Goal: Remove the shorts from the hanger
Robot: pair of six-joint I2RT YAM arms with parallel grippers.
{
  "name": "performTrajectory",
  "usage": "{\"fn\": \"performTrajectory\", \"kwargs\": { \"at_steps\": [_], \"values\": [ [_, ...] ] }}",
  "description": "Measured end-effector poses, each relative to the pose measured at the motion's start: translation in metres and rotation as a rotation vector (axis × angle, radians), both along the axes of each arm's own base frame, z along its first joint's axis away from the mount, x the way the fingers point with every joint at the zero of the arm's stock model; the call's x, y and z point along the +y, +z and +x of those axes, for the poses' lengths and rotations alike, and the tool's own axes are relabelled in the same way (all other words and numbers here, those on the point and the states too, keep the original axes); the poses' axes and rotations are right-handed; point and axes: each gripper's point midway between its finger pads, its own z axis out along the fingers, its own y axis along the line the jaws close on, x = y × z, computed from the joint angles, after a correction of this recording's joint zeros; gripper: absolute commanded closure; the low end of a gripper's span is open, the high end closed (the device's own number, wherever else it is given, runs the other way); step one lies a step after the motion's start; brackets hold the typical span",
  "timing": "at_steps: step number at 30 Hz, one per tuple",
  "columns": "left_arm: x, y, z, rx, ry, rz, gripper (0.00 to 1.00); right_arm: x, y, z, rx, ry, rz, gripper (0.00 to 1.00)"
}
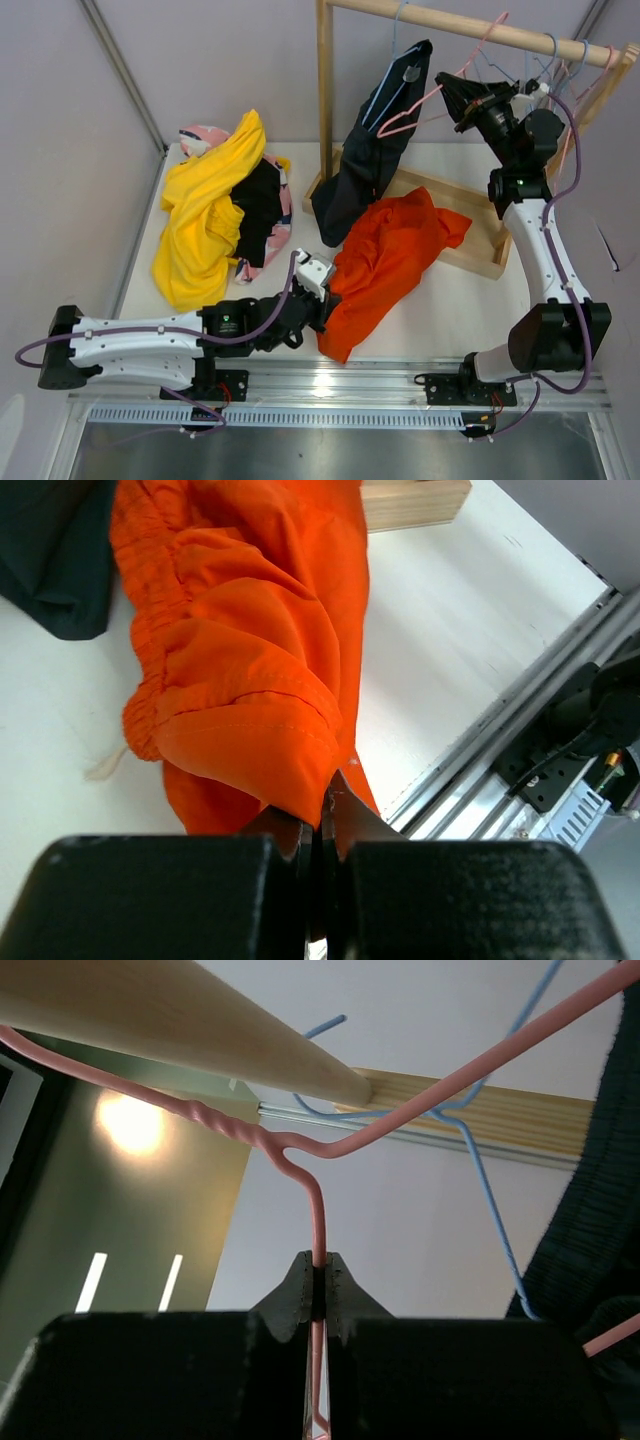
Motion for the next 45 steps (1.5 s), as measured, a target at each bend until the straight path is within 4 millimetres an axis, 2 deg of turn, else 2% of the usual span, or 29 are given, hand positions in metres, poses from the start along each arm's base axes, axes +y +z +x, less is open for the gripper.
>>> {"fn": "performTrajectory", "kwargs": {
  "at_steps": [3, 5, 7, 8, 9, 10, 12, 14, 17, 22, 26, 30, 36, 39, 41, 45],
  "values": [
    [0.009, 0.014, 0.007, -0.023, 0.041, 0.036, 1.00, 0.000, -0.018, -0.003, 0.038, -0.003, -0.007, 1.00],
    [0.016, 0.040, 0.017, -0.054, 0.077, 0.032, 1.00, -0.001, -0.026, -0.009, 0.052, -0.012, -0.020, 1.00],
    [0.024, 0.074, 0.034, -0.092, 0.124, 0.002, 1.00, -0.003, -0.025, -0.019, 0.048, -0.024, -0.033, 0.91],
    [0.032, 0.091, 0.045, -0.112, 0.158, -0.017, 1.00, -0.004, -0.024, -0.024, 0.045, -0.035, -0.040, 0.70],
    [0.042, 0.108, 0.056, -0.134, 0.193, -0.028, 1.00, -0.006, -0.021, -0.029, 0.044, -0.044, -0.044, 0.56],
    [0.051, 0.123, 0.065, -0.156, 0.226, -0.039, 1.00, -0.006, -0.020, -0.036, 0.037, -0.050, -0.062, 0.34],
    [0.073, 0.154, 0.082, -0.205, 0.290, -0.039, 1.00, -0.005, -0.016, -0.047, 0.015, -0.059, -0.097, 0.17],
    [0.096, 0.189, 0.099, -0.261, 0.358, -0.053, 1.00, -0.004, -0.015, -0.058, 0.002, -0.069, -0.138, 0.05],
    [0.132, 0.234, 0.122, -0.332, 0.469, -0.057, 1.00, -0.004, -0.023, -0.068, 0.014, -0.089, -0.206, 0.01],
    [0.181, 0.280, 0.166, -0.382, 0.625, -0.024, 1.00, -0.008, -0.051, -0.076, 0.084, -0.130, -0.333, 0.00],
    [0.205, 0.299, 0.202, -0.385, 0.704, 0.026, 1.00, -0.017, -0.073, -0.085, 0.139, -0.191, -0.439, 0.01],
    [0.225, 0.320, 0.239, -0.391, 0.763, 0.039, 1.00, -0.036, -0.093, -0.100, 0.188, -0.300, -0.574, 0.01],
    [0.268, 0.333, 0.286, -0.405, 0.865, 0.045, 1.00, -0.062, -0.111, -0.119, 0.227, -0.423, -0.751, 0.00],
    [0.288, 0.334, 0.312, -0.400, 0.907, 0.029, 1.00, -0.070, -0.122, -0.125, 0.253, -0.447, -0.819, 0.01],
    [0.304, 0.326, 0.326, -0.380, 0.938, 0.017, 1.00, -0.074, -0.128, -0.129, 0.264, -0.455, -0.853, 0.01],
    [0.352, 0.305, 0.344, -0.322, 1.040, 0.019, 1.00, -0.078, -0.136, -0.144, 0.264, -0.466, -0.893, 0.01]
  ]
}}
